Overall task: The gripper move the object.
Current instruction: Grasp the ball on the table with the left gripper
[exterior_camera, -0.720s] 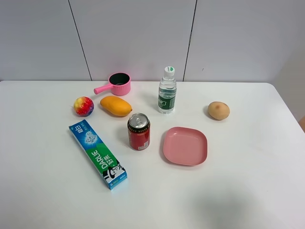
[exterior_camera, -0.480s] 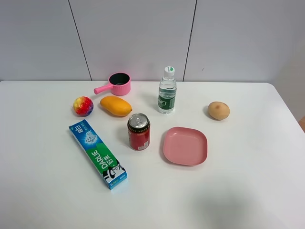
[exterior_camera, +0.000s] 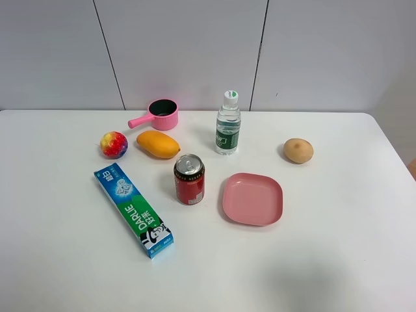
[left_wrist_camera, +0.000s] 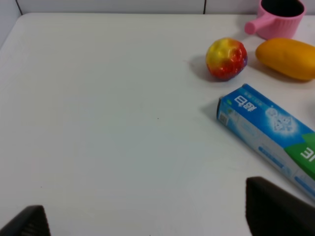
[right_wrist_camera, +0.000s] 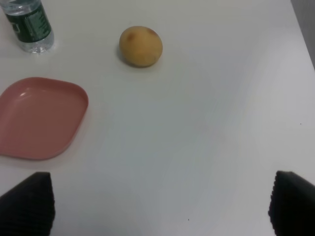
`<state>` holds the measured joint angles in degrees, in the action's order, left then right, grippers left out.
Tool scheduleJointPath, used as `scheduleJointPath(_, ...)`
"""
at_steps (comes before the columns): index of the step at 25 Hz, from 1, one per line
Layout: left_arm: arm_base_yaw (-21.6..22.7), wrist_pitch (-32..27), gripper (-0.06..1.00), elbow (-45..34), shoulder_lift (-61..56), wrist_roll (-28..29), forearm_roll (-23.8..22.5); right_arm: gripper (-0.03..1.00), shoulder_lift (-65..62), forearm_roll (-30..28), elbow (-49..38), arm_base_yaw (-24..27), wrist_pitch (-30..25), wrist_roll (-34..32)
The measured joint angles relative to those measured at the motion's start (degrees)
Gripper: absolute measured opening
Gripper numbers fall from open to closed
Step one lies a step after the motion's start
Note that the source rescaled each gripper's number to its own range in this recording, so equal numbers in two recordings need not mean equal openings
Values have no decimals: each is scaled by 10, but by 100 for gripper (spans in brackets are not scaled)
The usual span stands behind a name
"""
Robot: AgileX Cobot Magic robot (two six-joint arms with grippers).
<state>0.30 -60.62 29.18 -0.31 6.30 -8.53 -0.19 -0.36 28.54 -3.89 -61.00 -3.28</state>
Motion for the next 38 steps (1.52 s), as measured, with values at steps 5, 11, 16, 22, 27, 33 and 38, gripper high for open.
scheduleJointPath(5, 0, 0, 77, 0, 0, 0, 0, 100, 0, 0, 0, 0, 0, 0)
scheduleJointPath(11, 0, 8, 77, 40, 54, 2, 12, 100, 0, 0, 0, 0, 0, 0)
scheduleJointPath(16, 0, 18, 77, 154, 258, -18, 25, 100, 0, 0, 0, 0, 0, 0)
scheduleJointPath(22, 0, 26, 77, 308, 527, -116, 64, 100, 0, 0, 0, 0, 0, 0)
scheduleJointPath(27, -2, 41, 77, 393, 683, -191, 136, 100, 0, 0, 0, 0, 0, 0)
scheduleJointPath(33, -16, 91, 77, 448, 840, -251, 158, 100, 0, 0, 0, 0, 0, 0)
scheduleJointPath(38, -18, 147, 77, 449, 930, -291, 176, 100, 0, 0, 0, 0, 0, 0)
